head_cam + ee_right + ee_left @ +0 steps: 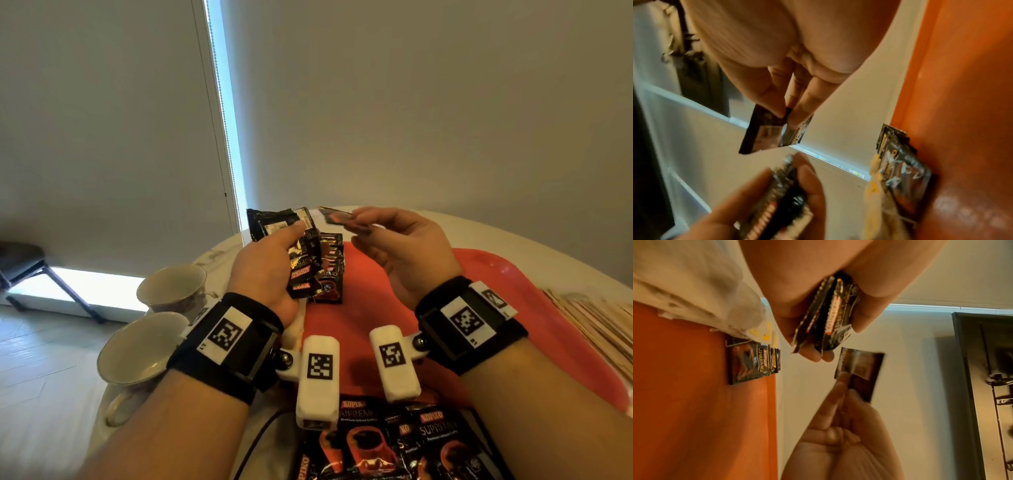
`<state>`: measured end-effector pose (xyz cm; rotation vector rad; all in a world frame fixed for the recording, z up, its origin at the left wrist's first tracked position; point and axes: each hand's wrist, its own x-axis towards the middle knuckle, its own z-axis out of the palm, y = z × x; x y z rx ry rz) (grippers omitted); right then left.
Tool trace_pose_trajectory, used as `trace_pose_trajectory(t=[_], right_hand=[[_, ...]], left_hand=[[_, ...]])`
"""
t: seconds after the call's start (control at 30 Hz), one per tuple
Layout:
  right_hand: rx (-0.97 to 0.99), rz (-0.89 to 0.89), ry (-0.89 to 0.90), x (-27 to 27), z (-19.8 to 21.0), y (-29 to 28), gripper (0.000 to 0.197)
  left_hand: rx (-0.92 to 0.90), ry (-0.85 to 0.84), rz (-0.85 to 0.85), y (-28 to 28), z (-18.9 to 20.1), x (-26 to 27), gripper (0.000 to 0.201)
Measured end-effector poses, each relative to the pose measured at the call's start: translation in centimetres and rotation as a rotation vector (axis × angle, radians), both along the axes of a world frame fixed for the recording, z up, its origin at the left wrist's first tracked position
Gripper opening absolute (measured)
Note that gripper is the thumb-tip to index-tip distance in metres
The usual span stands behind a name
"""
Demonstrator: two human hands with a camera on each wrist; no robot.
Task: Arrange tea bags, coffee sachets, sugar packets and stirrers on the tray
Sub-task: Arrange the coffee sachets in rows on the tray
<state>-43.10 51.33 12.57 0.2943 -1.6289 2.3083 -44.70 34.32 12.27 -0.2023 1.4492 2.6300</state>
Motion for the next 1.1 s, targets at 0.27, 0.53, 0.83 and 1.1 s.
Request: trace_pose_trajectory(t=[0.27, 0.53, 0.83, 1.1], right_hand=[[0.198, 0.021, -0.007, -0.2, -0.6, -0.5, 0.022], [-0.043, 0.048, -0.122, -0.4, 0.1, 0.1, 0.04], [-0.021, 0.002, -0.341, -0.4, 0.3, 0.3, 0.013], [-0.069, 0.01, -0.361, -0.1, 0.7, -0.1, 0.014]], left_hand=[[0.006, 0.047, -0.055, 0.0, 0.1, 0.4, 0.035], [-0.159, 0.095, -0.125, 0.1, -0.2, 0.6, 0.033], [-0.229, 0.185, -0.238, -0.1, 0.2, 1.2, 0.053], [-0.183, 0.211, -0.208, -0.3, 0.4, 1.1, 0.034]])
